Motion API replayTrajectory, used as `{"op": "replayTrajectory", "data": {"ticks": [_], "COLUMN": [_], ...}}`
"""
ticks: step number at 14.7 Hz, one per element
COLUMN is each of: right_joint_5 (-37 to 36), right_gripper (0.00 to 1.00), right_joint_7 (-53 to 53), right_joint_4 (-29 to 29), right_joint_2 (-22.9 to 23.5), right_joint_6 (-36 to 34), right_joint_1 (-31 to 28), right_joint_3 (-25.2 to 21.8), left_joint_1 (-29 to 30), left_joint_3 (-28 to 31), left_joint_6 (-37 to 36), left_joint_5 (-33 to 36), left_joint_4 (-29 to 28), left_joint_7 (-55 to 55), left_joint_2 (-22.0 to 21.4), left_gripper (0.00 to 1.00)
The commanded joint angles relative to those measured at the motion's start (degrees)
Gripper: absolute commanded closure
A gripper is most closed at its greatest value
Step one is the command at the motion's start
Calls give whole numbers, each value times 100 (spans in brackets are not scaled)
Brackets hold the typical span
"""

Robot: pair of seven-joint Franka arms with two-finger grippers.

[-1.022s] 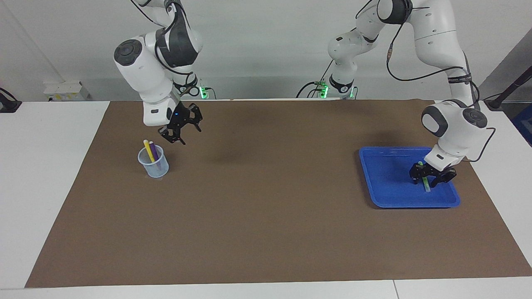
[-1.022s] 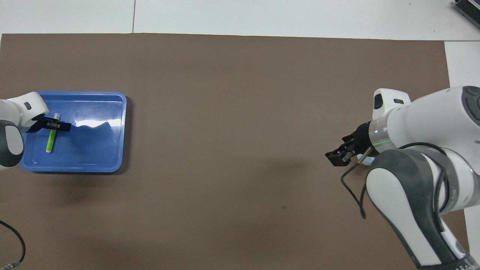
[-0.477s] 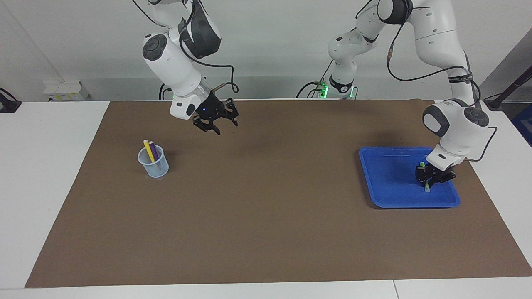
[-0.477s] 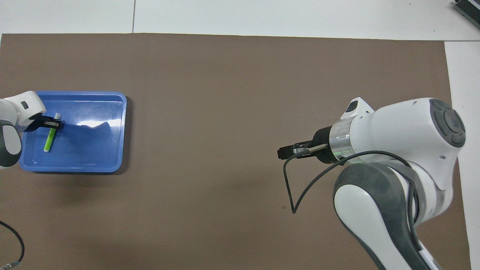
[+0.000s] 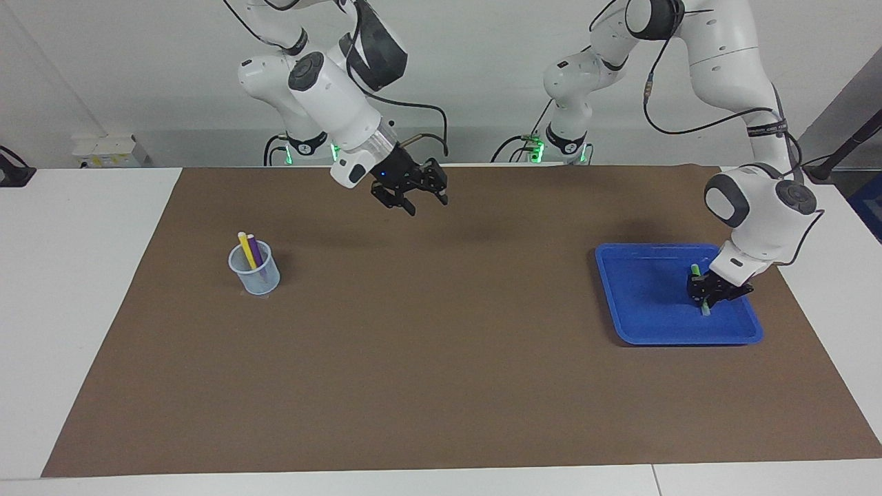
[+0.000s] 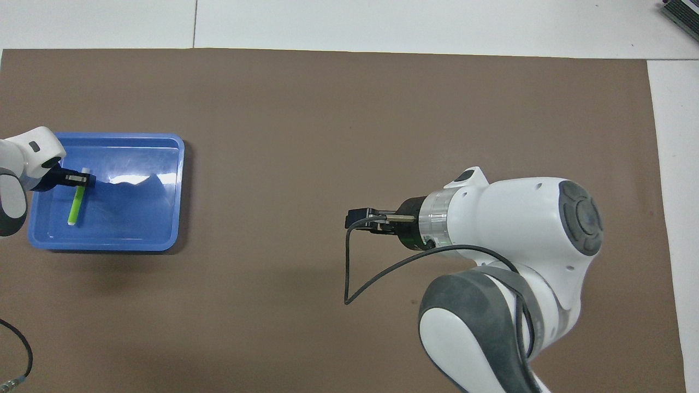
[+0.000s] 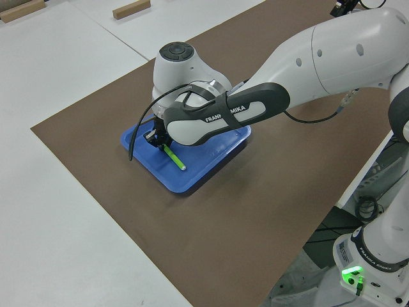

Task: Transfer and insert pens with both arms
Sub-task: 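Lift the green pen with the left gripper toward the right gripper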

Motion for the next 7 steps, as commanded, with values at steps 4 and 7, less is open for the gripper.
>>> {"op": "replayTrajectory", "data": {"ticks": [4, 7], "right_joint_5": [221, 222], "right_gripper": [10, 0], "right_joint_7": [466, 501], "right_joint_4": [-43, -60], "right_joint_2": [4, -5], "right_joint_6": [166, 149], "right_joint_1": [110, 110], "right_joint_3": [-26, -26], "left_joint_1": [-320, -540], "left_joint_3": [-59, -58], "left_joint_6": [-1416, -1970], "left_joint_5": [-252, -622], "left_joint_4": [571, 562], "left_joint_7": [-1319, -2170], "left_joint_2": [-286, -656], "left_gripper": [100, 100]}}
